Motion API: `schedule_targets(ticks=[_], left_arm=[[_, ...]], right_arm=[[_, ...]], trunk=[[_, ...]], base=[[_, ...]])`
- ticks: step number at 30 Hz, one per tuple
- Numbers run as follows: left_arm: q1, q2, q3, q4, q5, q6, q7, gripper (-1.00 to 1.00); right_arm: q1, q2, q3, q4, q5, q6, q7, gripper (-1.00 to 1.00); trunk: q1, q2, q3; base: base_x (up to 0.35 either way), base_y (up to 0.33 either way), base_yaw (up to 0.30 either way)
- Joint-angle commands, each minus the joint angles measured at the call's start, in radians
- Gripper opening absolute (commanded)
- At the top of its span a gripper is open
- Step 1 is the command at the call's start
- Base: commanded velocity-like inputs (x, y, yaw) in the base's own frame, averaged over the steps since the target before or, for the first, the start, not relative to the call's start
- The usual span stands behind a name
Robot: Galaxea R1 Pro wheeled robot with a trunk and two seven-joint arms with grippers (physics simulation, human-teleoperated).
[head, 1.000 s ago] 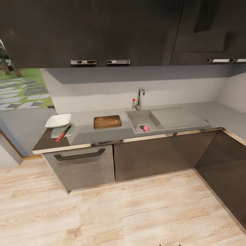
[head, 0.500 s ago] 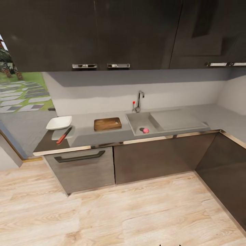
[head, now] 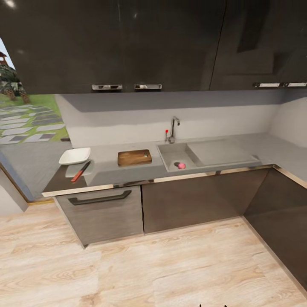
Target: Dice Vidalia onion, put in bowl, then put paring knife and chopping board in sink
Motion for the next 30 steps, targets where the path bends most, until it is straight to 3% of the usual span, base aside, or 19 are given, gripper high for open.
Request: schedule_targets(ticks=[1, 7, 12, 19, 30], left_arm=[[0.001, 0.0, -0.001, -0.035, 0.001, -0.001, 0.004, 1.0], [0.001, 0.002, -0.002, -0.093, -0.004, -0.004, 0.011, 1.0], [0.001, 0.005, -0.006, -0.024, -0.019, -0.04, 0.01, 1.0], [0.001, 0.006, -0.009, -0.003, -0.022, -0.113, 0.007, 1.0], [0.001, 0.005, -0.01, 0.014, -0.023, -0.126, 0.009, 1.0]], right_arm=[[-0.001, 0.0, -0.003, -0.001, 0.011, -0.003, -0.008, 1.0], [-0.001, 0.005, -0.002, -0.058, 0.01, -0.007, -0.008, 1.0], [-0.001, 0.011, 0.003, -0.084, 0.009, -0.007, -0.007, 1.0], [-0.001, 0.005, 0.003, -0.084, 0.009, -0.007, -0.007, 1.0], [-0.001, 0.002, 0.002, -0.083, 0.009, -0.006, -0.008, 1.0]], trunk=[[0.001, -0.002, 0.0], [0.001, -0.002, 0.009], [0.001, -0.002, 0.017], [0.001, -0.002, 0.028], [0.001, -0.002, 0.046]], base=[[0.0, 0.0, 0.0], [0.0, 0.0, 0.0], [0.0, 0.0, 0.0], [0.0, 0.0, 0.0], [0.0, 0.0, 0.0]])
